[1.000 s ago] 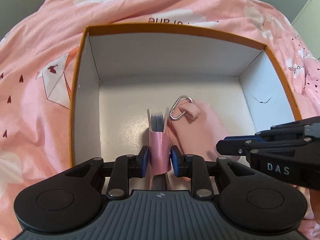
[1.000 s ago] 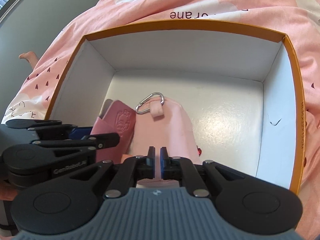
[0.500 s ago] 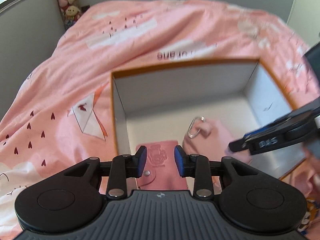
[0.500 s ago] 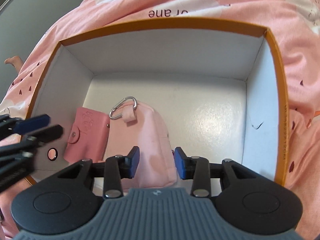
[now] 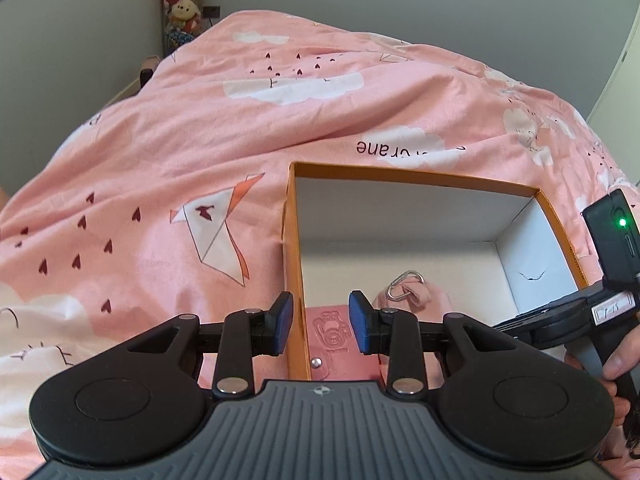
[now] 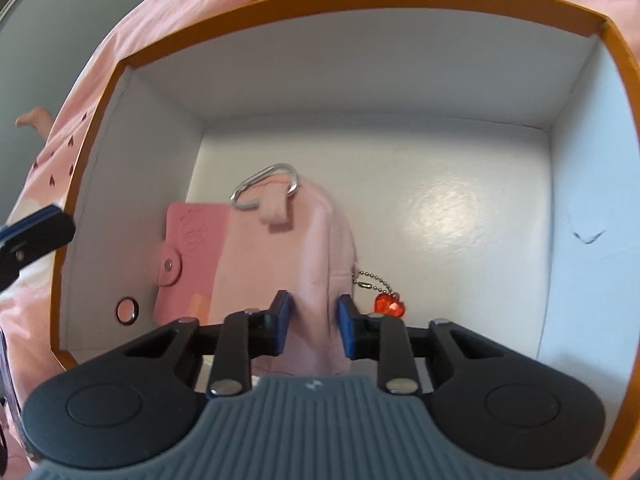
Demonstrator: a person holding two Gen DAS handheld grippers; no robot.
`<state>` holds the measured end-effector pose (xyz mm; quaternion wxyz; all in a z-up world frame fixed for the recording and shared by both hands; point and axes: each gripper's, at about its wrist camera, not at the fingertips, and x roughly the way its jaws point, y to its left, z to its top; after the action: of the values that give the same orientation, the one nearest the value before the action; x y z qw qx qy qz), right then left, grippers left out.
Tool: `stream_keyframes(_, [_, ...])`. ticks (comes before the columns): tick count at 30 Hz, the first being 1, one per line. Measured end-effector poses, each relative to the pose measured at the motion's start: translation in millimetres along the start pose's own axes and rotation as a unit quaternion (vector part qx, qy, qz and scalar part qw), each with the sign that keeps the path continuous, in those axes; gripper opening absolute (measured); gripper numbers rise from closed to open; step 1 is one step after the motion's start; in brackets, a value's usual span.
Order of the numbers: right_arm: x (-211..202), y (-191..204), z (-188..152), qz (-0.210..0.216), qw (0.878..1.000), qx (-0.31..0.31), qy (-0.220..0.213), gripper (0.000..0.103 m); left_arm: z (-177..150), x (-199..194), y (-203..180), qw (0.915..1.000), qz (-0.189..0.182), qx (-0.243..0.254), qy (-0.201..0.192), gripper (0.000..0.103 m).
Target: Organize objects
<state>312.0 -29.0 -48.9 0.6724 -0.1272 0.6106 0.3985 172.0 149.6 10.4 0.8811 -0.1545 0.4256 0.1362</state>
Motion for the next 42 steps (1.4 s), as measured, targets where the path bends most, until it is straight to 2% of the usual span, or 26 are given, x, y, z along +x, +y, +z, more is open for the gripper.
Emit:
stream_keyframes(3, [-4.5, -0.7, -3.2, -0.001, 1.0, 0.005, -0.01, 0.017, -2.0, 2.3, 4.7, 0.9999, -0.009, -0.008, 0.003, 0.039])
stream_keyframes(6, [-19.4, -4.7, -4.3, 0.019, 0.999, 0.028, -0.029, 0.014, -1.4, 4.1, 9.4, 0.9996, -0.022, -0.019, 0.004, 0.039])
stream_keyframes(10, [-44.6, -5.4, -3.3, 0.055, 0.996, 0.054, -0.053, 0.013, -0.8, 5.1, 14.0, 0.999, -0.033, -0.032, 0.003, 0.038])
stream_keyframes(15, [-60.5, 15.1, 0.6, 0.074, 0.993, 0.043, -0.075, 0.012, -0.3, 4.7, 19.2, 0.9977, -0.046, -0.048, 0.001, 0.038])
stream_keyframes(18, [-54.4, 31.3, 1.5, 0.069, 0.994, 0.028, -0.079, 0.012, 0.0, 4.4, 23.1, 0.9973, -0.049, -0.055, -0.001, 0.038])
stream_keyframes(25, [-13.2, 57.1, -8.9, 0.063, 0.997, -0.005, -0.052, 0.012, -1.6, 5.9, 30.5, 0.9963, -0.057, -0.064, -0.001, 0.038])
stream_keyframes(31, [1.7, 64.4, -13.7, 0.052, 0.998, -0.019, -0.043, 0.012, -5.1, 11.4, 30.9, 0.9956, -0.066, -0.066, 0.006, 0.038])
stream_keyframes(34, [15.4, 70.2, -17.2, 0.048, 0.998, -0.031, -0.026, 0.012, -8.1, 11.6, 29.5, 0.9962, -0.062, -0.061, 0.008, 0.038])
stream_keyframes(37, [19.5, 72.3, -20.0, 0.041, 0.998, -0.043, -0.029, 0.012, -10.3, 8.4, 28.7, 0.9965, -0.059, -0.058, 0.006, 0.038])
stream_keyframes(39, [17.5, 72.9, -19.8, 0.041, 0.998, -0.044, -0.034, 0.014, -11.8, 4.4, 28.1, 0.9965, -0.061, -0.057, 0.002, 0.038])
stream_keyframes(42, [10.9, 72.4, -20.4, 0.042, 0.997, -0.048, -0.041, 0.025, -13.4, -4.7, 25.3, 0.9964, -0.064, -0.055, -0.007, 0.038])
